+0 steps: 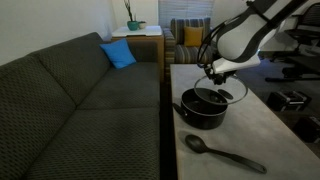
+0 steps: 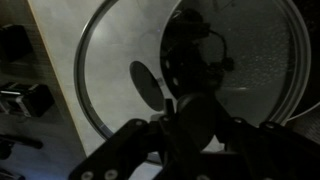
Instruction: Uncover the pot and cover it again
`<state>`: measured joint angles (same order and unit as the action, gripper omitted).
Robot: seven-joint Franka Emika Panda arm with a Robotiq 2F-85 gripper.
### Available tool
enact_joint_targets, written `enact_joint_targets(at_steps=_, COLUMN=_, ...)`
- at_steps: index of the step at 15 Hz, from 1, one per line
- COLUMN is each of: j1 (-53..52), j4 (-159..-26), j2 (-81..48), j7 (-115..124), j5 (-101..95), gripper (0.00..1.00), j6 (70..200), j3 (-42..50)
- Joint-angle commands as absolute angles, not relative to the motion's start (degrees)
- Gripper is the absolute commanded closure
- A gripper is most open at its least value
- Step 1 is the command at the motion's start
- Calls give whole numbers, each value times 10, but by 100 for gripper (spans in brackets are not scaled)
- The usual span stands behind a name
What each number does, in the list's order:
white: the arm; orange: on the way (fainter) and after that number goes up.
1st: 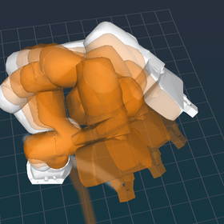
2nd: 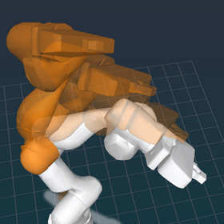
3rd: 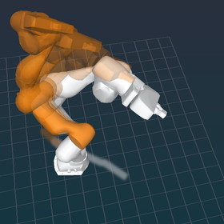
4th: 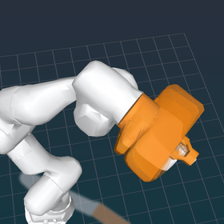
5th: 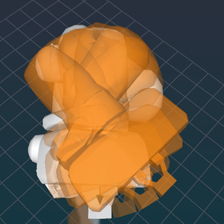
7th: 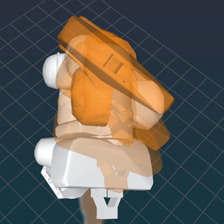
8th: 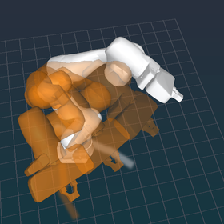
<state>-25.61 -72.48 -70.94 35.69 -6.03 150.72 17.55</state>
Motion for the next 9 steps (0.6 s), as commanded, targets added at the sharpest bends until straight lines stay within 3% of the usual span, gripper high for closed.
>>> enact_joint_targets(at_steps=1, j1=-283, j4=-859, j2=-643, j7=443, j5=-67, gripper=86, j6=1549, j3=220)
enact_joint_targets(at_steps=9, j1=-337, j4=-1071, j2=-594, j7=668, j5=-60, gripper=86, j6=1596, j3=299)
